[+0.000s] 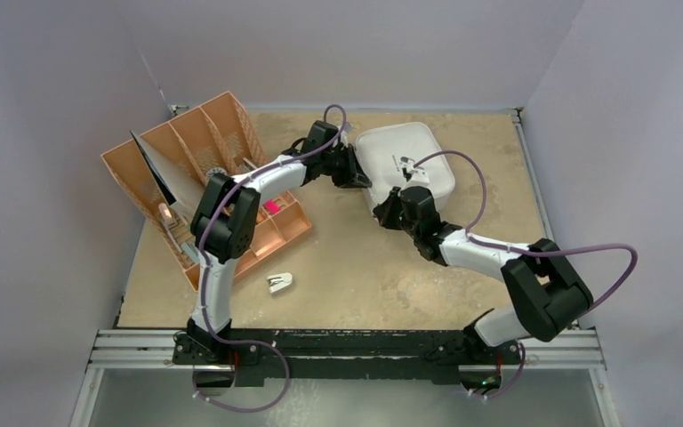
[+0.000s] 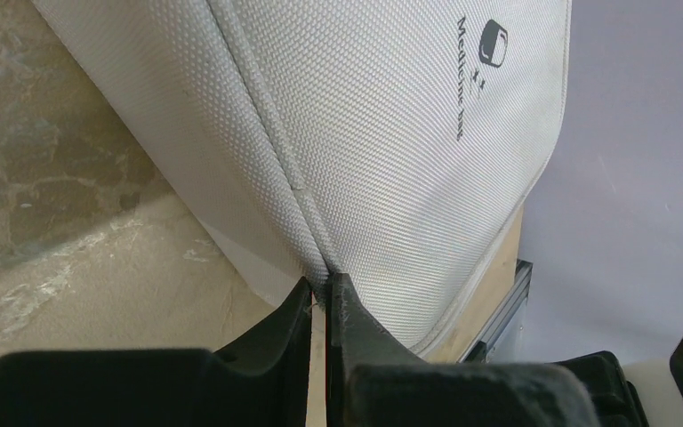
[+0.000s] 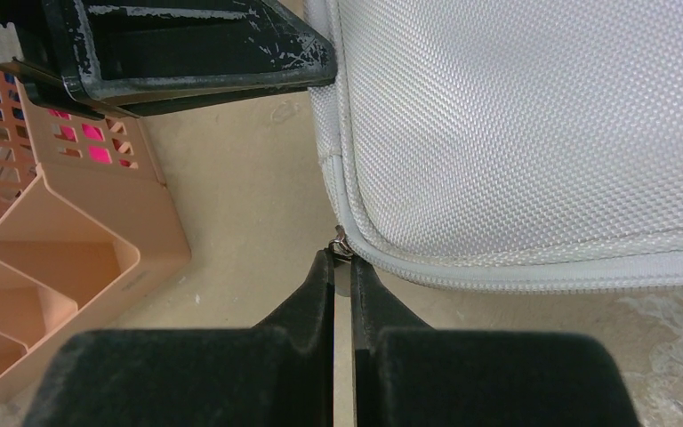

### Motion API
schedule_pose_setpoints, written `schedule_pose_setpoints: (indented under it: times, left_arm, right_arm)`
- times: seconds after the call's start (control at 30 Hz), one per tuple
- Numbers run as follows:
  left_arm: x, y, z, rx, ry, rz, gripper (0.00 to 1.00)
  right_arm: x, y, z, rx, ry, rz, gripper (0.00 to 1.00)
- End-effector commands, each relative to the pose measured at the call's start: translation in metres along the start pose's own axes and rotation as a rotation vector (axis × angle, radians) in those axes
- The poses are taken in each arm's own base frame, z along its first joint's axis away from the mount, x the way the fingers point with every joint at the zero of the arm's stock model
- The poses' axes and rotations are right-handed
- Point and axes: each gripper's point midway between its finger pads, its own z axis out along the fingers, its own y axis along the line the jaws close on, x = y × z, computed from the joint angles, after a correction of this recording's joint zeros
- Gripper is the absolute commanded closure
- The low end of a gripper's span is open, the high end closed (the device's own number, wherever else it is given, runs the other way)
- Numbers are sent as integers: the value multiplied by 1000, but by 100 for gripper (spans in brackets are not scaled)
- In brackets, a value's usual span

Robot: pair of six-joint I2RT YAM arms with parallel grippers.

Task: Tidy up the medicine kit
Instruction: Zip the medicine box at the center of the board.

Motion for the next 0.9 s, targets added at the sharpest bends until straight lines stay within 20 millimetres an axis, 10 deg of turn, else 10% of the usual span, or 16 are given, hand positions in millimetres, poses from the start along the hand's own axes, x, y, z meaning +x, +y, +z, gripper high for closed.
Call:
schedule_pose_setpoints:
  times: [0.0,0.47,0.87]
  left_arm:
    - [8,14,4,-75,15,48,96]
    - [8,22,-2,-126,27,85,100]
    - [14,67,3,-285,56,117,100]
  right_arm:
    - [39,-37,-13,115,125,-21,100]
    - [43,-51,-23,168,168,28,100]
    - [47,-67,-44,61,184,156,100]
